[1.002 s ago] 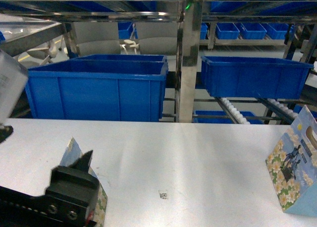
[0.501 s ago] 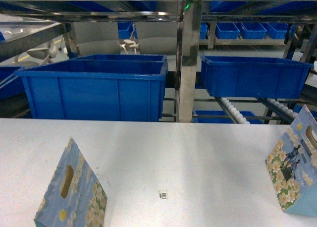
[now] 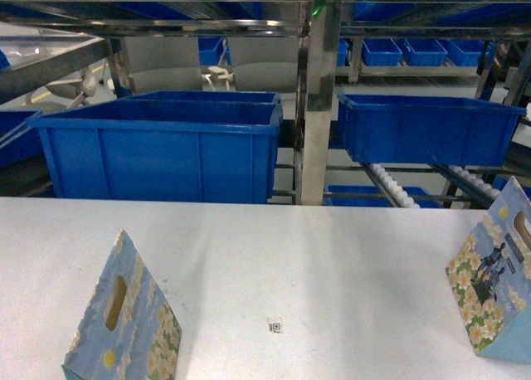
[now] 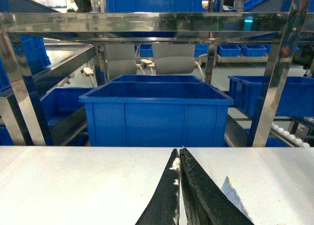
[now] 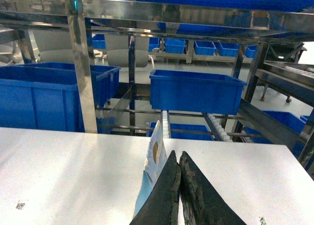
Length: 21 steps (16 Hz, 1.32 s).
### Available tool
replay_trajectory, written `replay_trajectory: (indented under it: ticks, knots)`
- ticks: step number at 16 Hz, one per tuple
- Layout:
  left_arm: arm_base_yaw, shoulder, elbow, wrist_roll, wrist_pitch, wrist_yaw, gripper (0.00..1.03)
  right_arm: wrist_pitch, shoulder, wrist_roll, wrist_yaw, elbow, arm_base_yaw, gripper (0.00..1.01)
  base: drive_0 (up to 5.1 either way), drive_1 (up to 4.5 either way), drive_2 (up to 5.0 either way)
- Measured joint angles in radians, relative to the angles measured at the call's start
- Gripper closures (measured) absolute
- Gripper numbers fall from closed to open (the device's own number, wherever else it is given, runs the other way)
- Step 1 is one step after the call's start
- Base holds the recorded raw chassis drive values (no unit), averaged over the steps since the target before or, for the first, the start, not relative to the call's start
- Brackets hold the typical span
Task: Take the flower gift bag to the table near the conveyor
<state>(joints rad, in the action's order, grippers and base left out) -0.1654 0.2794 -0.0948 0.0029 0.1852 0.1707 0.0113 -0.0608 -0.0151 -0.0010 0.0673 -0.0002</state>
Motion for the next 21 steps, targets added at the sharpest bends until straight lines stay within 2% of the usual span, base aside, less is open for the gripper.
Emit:
replay_trajectory:
  ticks: [1, 2, 3, 4, 6, 8, 15, 16, 17, 19, 21]
  knots:
    - [0.026, -0.023, 0.015, 0.0, -0.009, -0.027, 1.01, -0.002, 0.006, 0.0, 0.0, -0.008, 0.0, 0.99, 0.0, 0.0, 0.0]
    - [0.092, -0.049, 0.026, 0.001, -0.031, -0.113, 1.01, -0.003, 0.013, 0.0, 0.001, -0.015, 0.0, 0.99, 0.0, 0.0, 0.0]
    - [0.174, -0.072, 0.037, -0.002, -0.038, -0.152, 1.01, -0.005, 0.019, 0.0, 0.001, -0.02, 0.0, 0.99, 0.0, 0.0, 0.0]
    - [0.167, -0.09, 0.042, -0.002, -0.046, -0.171, 1.01, -0.005, 0.058, 0.0, 0.0, -0.055, 0.0, 0.99, 0.0, 0.0, 0.0]
    - [0.163, -0.199, 0.053, -0.003, -0.188, -0.171, 1.01, -0.01, 0.056, 0.0, 0.0, -0.054, 0.0, 0.99, 0.0, 0.0, 0.0]
    - [0.164, -0.268, 0.075, -0.002, -0.176, -0.169, 1.01, -0.006, 0.056, 0.0, 0.0, -0.054, 0.0, 0.99, 0.0, 0.0, 0.0]
    - [0.164, -0.269, 0.079, -0.003, -0.189, -0.171, 1.01, -0.007, 0.056, 0.0, 0.0, -0.054, 0.0, 0.99, 0.0, 0.0, 0.0]
    - [0.164, -0.269, 0.079, -0.003, -0.189, -0.171, 1.01, -0.007, 0.056, 0.0, 0.0, -0.054, 0.0, 0.95, 0.0, 0.0, 0.0]
    - [0.164, -0.269, 0.079, -0.003, -0.189, -0.171, 0.91, -0.007, 0.056, 0.0, 0.0, -0.054, 0.0, 0.8, 0.0, 0.0, 0.0]
    - [0.164, -0.269, 0.079, -0.003, -0.189, -0.171, 0.66, -0.007, 0.056, 0.0, 0.0, -0.054, 0.0, 0.57, 0.0, 0.0, 0.0]
    - [0.164, -0.269, 0.079, -0.003, -0.189, -0.17, 0.35, -0.007, 0.056, 0.0, 0.0, -0.054, 0.0, 0.25, 0.0, 0.0, 0.0]
